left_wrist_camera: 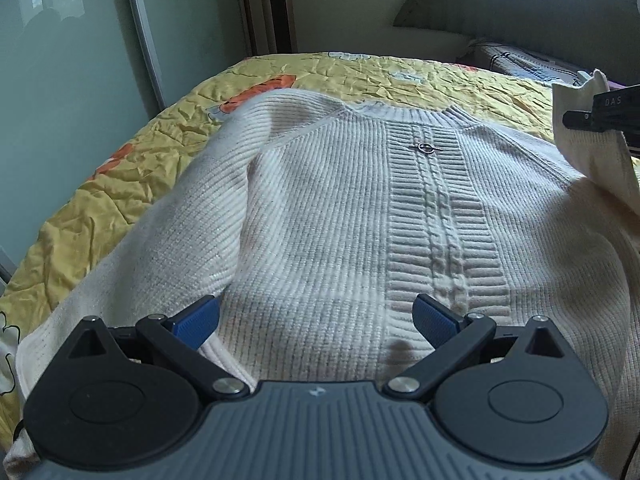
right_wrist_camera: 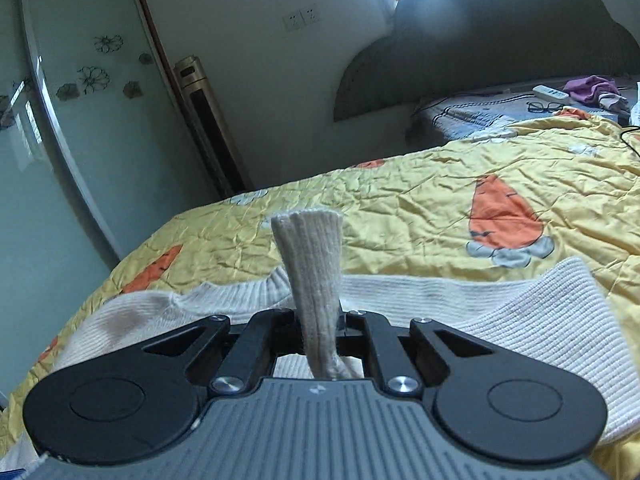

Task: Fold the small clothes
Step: 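Lift the sleeve with the right gripper and carry it across the sweater body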

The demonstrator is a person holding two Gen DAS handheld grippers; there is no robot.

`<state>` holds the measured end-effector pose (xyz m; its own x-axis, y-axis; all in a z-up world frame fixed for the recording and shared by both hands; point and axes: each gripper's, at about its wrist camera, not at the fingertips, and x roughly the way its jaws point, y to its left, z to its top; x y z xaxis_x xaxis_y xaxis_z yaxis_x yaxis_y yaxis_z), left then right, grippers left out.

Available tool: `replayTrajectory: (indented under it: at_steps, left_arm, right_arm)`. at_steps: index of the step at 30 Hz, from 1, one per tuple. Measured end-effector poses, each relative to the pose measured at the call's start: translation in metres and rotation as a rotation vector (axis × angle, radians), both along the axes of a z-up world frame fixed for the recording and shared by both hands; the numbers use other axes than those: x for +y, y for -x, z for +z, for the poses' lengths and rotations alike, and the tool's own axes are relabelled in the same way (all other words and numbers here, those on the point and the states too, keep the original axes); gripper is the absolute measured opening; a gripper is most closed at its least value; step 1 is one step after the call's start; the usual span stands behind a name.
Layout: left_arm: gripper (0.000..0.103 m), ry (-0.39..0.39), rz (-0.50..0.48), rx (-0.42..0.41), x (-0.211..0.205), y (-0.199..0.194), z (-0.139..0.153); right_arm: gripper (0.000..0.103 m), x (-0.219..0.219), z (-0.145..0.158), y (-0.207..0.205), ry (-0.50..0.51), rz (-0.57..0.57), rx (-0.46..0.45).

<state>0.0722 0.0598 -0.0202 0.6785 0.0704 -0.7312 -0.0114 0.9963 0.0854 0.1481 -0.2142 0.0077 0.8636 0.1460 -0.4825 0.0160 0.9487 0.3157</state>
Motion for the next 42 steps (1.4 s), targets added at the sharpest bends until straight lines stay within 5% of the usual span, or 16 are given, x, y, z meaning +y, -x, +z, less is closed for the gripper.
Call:
replayTrajectory:
  at_steps: [23, 42]
  left_arm:
    - [0.103, 0.012, -0.017, 0.022, 0.007, 0.003, -0.009]
    - [0.103, 0.039, -0.003, 0.015, 0.027, 0.013, -0.003]
  right_arm:
    - [0.012, 0.099, 0.008, -0.045, 0.232, 0.15, 0.018]
    - [0.013, 0.206, -0.008, -0.076, 0.271, 0.302, 0.02]
